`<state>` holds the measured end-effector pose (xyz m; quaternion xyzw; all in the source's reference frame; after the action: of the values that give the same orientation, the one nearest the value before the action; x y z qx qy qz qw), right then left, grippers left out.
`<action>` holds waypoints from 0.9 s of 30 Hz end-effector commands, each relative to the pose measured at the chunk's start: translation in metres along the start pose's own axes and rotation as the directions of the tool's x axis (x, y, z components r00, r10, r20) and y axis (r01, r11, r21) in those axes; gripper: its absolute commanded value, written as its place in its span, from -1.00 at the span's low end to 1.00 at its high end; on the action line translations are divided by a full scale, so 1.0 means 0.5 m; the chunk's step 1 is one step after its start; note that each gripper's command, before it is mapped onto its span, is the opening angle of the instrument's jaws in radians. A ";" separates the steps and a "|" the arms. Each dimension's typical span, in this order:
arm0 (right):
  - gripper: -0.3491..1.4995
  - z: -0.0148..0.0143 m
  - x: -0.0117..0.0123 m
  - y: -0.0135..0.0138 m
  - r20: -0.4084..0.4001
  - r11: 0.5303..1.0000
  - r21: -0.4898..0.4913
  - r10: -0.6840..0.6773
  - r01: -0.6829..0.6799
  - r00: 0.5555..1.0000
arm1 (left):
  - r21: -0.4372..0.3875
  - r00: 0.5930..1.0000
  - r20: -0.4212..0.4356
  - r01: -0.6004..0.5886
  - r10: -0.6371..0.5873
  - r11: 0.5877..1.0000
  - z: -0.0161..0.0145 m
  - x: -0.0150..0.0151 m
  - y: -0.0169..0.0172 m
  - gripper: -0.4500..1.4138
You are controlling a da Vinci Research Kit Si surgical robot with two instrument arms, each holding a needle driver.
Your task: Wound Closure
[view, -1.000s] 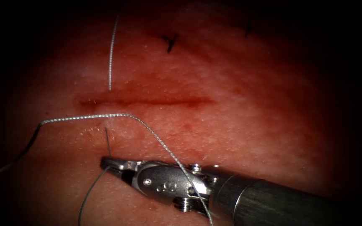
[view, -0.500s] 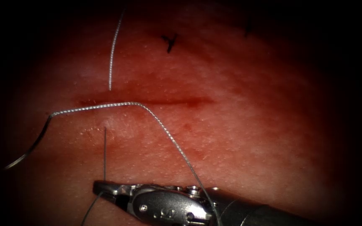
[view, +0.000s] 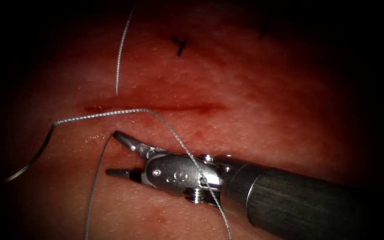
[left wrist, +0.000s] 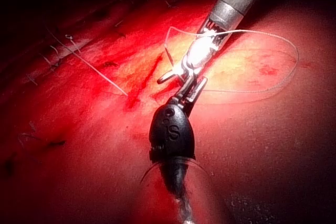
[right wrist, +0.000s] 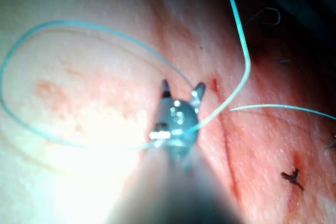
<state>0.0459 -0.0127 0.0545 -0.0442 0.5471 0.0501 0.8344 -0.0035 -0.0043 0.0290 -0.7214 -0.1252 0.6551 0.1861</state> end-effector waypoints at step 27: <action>-1.00 -0.0007 0.0076 -0.0098 0.003 0.999 0.045 -0.029 0.029 1.000 | 0.007 1.000 -0.001 -0.008 0.008 1.000 0.0023 -0.0015 -0.0008 -1.00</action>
<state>0.0468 -0.0176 0.0509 -0.0328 0.5444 0.0266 0.8377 -0.0041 -0.0042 0.0293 -0.7210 -0.1202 0.6564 0.1866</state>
